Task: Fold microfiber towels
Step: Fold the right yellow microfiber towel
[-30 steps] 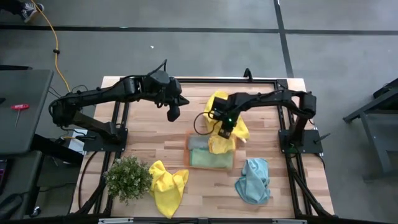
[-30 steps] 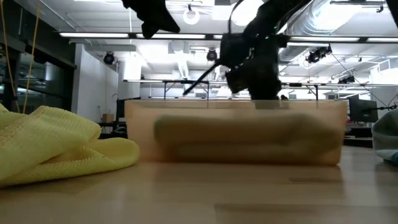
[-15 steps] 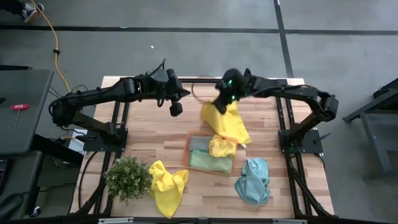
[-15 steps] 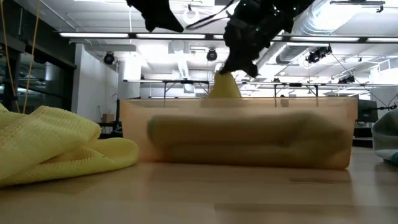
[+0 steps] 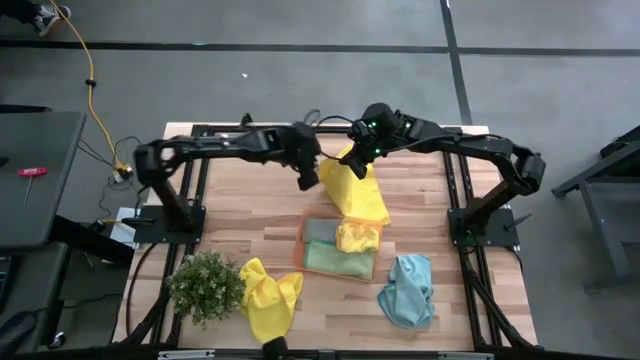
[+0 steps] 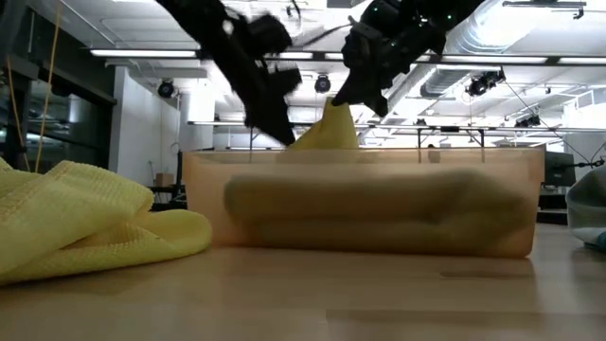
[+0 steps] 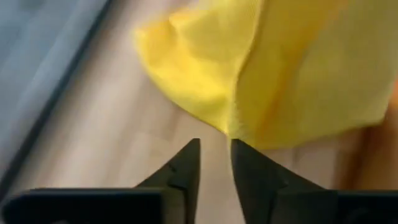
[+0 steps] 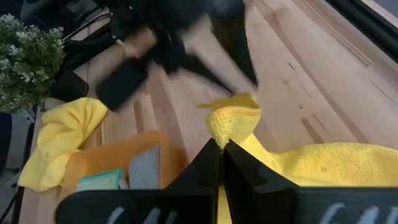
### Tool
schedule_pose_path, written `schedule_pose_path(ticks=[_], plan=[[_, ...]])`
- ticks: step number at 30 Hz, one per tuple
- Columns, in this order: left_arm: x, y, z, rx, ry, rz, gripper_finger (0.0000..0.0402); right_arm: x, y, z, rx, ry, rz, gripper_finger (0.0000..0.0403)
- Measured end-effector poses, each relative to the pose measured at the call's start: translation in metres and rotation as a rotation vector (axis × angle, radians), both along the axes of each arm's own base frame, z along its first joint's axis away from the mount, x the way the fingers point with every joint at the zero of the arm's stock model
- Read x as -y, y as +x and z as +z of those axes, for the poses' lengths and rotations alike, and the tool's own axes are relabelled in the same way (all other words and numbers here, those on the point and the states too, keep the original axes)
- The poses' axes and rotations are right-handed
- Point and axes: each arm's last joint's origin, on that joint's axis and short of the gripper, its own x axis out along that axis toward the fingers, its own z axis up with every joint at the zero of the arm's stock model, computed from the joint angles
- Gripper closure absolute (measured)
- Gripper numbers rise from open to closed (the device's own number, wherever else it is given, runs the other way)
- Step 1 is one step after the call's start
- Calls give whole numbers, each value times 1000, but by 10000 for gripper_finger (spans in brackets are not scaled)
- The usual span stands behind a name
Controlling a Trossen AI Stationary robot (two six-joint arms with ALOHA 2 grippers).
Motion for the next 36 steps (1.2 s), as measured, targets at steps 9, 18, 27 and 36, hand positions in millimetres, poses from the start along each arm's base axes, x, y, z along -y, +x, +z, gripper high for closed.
schedule_pose_path(ticks=[9, 18, 27, 36], plan=[[-5, 8, -34, -33, -172, -53, 225, 0, 0, 0, -4, 8, -19, 403], [-12, -19, 1, 27, -197, -50, 207, 0, 0, 0, -10, 4, -33, 403], [21, -21, 2, 24, -194, -126, 206, 0, 0, 0, -10, 3, -34, 403], [62, -10, -34, 30, 20, -66, 206, 2, 0, -1, -23, -23, -68, 403]])
